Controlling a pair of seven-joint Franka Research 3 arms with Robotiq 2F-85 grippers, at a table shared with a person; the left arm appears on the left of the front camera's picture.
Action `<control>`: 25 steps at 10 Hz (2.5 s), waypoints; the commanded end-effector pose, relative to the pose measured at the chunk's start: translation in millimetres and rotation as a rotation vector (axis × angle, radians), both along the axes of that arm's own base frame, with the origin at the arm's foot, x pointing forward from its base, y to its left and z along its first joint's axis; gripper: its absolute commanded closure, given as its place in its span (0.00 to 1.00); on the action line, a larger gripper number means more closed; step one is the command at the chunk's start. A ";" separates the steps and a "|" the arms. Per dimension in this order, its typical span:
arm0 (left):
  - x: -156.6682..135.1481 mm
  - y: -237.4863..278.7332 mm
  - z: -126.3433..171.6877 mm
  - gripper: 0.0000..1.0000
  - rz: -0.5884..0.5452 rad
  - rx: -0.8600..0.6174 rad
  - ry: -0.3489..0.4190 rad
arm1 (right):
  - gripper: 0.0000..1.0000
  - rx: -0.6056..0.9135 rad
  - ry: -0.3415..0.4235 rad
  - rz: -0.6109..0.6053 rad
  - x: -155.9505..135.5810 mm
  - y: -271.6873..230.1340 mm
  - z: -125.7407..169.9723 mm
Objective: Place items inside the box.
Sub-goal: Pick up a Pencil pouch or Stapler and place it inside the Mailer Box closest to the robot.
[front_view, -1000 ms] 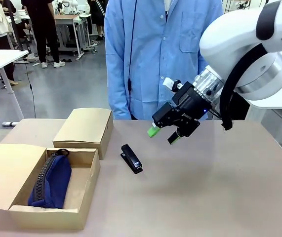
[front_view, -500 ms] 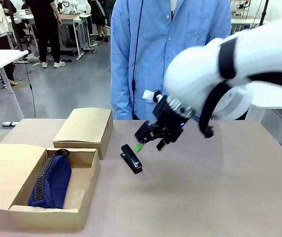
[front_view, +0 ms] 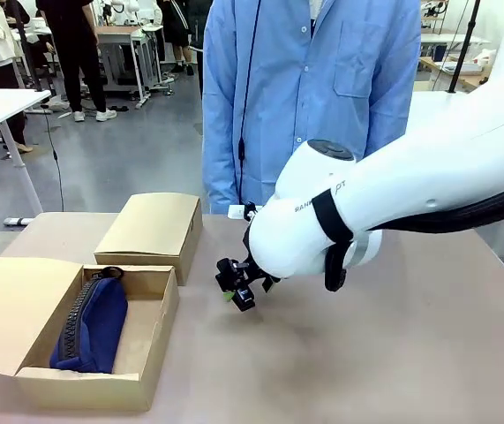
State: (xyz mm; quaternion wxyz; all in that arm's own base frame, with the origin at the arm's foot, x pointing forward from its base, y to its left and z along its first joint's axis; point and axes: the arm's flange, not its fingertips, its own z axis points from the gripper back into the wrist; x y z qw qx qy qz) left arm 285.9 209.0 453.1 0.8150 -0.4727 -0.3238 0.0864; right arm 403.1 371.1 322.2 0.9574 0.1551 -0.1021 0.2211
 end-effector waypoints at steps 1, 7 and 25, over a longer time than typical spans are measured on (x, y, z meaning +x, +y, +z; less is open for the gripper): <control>-0.5 -0.9 -0.7 0.00 -0.002 -0.009 -0.033 | 0.00 -0.040 -0.054 -0.084 18.4 30.3 -4.7; -0.5 -0.9 -0.7 0.00 -0.002 -0.009 -0.033 | 0.00 -0.077 -0.043 -0.056 31.9 43.6 -15.3; -0.5 -0.9 -0.7 0.00 -0.002 -0.009 -0.033 | 1.00 -0.030 0.087 -0.169 -19.3 -0.8 68.3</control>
